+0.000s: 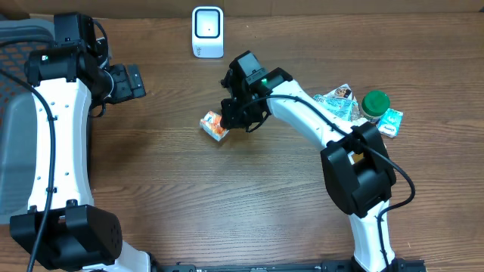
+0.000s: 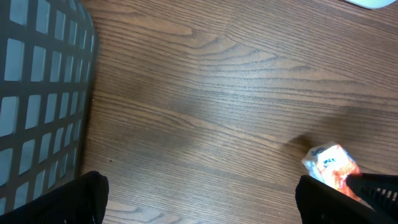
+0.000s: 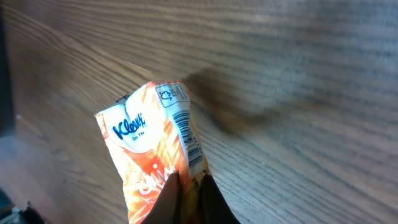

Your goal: Scan the item barcode

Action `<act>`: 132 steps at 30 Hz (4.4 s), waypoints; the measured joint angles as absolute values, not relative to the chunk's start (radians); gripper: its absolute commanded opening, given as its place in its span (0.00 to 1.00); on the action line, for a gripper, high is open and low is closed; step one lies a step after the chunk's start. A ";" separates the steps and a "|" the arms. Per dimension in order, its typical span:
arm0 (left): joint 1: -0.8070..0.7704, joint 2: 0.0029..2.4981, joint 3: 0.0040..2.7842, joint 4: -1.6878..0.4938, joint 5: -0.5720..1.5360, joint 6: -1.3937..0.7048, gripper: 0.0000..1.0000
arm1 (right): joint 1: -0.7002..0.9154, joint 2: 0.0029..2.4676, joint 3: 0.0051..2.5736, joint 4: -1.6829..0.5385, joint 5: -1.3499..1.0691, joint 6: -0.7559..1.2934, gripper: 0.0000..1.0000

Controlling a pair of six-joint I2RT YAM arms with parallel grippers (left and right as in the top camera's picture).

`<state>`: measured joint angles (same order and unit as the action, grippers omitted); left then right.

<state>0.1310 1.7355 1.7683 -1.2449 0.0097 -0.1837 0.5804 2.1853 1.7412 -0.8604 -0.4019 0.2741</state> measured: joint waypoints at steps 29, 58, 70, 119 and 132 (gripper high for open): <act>0.131 1.736 1.768 -1.245 0.010 -0.184 0.99 | 0.770 2.185 1.616 -0.871 -0.334 0.262 0.18; 0.131 1.736 1.768 -1.245 0.010 -0.184 0.99 | 0.611 2.185 1.612 -0.593 -0.291 0.423 0.43; 0.131 1.736 1.768 -1.245 0.010 -0.184 0.99 | 0.625 2.185 1.608 -0.584 -0.274 0.590 0.31; 0.131 1.736 1.768 -1.245 0.010 -0.184 1.00 | 0.379 2.003 1.612 -0.701 -1.505 0.275 0.04; 0.131 1.736 1.768 -1.246 0.010 -0.184 1.00 | 0.267 1.935 1.612 -1.072 -1.535 0.073 0.04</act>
<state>0.1310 1.7355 1.7683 -1.2461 0.0097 -0.1837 0.2668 1.9347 1.6123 -1.0718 -1.5352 0.0731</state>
